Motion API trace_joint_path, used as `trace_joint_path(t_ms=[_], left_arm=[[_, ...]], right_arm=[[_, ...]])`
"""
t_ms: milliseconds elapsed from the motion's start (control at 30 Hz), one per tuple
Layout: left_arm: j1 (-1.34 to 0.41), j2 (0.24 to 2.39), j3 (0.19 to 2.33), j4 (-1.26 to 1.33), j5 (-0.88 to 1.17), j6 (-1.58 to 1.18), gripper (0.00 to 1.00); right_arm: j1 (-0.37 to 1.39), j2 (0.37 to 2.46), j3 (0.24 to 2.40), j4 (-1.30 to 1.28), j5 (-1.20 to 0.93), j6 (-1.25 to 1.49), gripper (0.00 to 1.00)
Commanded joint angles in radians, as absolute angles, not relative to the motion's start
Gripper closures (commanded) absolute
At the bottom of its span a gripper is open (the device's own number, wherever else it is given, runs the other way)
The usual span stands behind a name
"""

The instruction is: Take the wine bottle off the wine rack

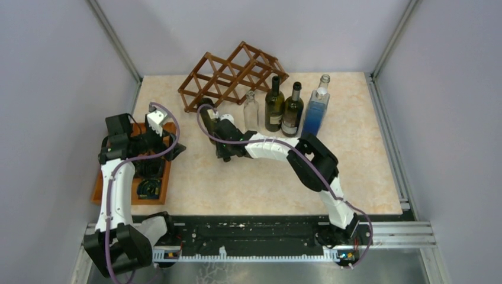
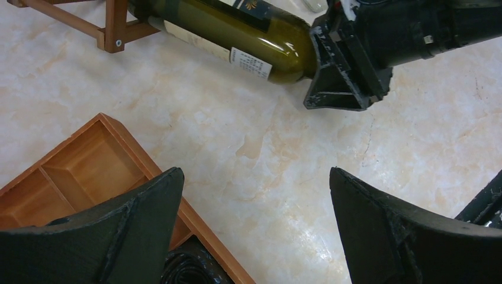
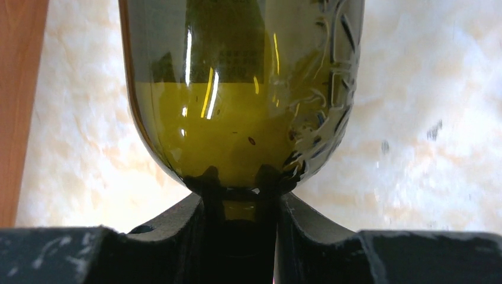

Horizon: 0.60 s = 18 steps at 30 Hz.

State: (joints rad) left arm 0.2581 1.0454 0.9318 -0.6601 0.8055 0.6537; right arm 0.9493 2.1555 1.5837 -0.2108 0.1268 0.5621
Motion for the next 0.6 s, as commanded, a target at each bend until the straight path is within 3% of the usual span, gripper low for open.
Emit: trace_joint_path(t_ms=[0, 200, 567], left_arm=[[0.265, 1.008, 0.908, -0.692, 0.861, 0.728, 0.01], [0.264, 1.006, 0.899, -0.697, 0.876, 0.743, 0.01], [0.264, 1.002, 0.905, -0.769, 0.937, 0.855, 0.01]], right_arm=[[0.973, 1.957, 1.498, -0.018, 0.153, 0.575, 1.0], [0.988, 1.86, 1.377, 0.031, 0.138, 0.585, 1.0], [0.992, 1.731, 1.35, 0.029, 0.082, 0.555, 1.0]])
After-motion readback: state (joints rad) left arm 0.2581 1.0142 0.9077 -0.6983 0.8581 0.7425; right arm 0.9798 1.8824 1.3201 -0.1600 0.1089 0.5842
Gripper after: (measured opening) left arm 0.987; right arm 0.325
